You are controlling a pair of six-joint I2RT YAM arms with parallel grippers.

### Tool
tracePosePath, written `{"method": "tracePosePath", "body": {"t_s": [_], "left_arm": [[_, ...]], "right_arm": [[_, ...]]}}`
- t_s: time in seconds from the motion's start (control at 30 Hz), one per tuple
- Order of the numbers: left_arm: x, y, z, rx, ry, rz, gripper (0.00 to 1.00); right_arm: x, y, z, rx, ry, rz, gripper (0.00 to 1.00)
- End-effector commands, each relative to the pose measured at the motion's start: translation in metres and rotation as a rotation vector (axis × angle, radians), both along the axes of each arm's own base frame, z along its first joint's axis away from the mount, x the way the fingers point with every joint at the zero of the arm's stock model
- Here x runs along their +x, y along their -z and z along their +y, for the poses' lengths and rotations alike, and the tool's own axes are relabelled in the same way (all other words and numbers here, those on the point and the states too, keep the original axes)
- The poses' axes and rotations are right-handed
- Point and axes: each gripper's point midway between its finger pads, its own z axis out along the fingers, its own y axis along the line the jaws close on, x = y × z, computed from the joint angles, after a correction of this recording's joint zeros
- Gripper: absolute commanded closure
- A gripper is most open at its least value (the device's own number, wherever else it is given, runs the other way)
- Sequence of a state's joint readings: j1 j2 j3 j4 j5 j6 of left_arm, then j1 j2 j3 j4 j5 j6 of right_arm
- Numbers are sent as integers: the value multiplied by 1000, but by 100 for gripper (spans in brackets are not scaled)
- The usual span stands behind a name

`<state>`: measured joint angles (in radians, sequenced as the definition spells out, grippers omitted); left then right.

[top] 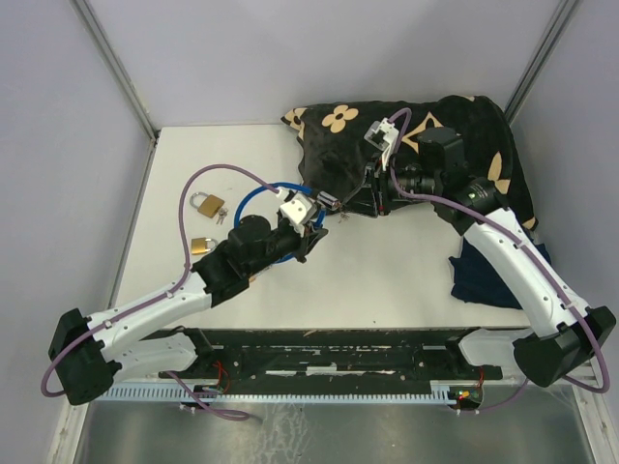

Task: Lock with the key
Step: Lock the lock.

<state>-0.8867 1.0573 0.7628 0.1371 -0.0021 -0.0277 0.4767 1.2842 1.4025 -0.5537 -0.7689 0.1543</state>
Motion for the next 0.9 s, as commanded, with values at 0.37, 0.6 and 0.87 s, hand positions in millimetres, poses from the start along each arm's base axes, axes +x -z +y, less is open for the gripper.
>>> {"method": "tracePosePath", "body": {"t_s": [0.37,0.6,0.87], "left_arm": [[10,-75,21,-146,-127,-290,97],[17,-84,27,-103,-168,-397,97],[26,-89,38,-26,-224,-513,97]], "right_arm": [[-11,-31,19,172,-42,196,98],[-17,-55,33,319,-94,431,98],[-16,-61,36,433,-90,649,98]]}}
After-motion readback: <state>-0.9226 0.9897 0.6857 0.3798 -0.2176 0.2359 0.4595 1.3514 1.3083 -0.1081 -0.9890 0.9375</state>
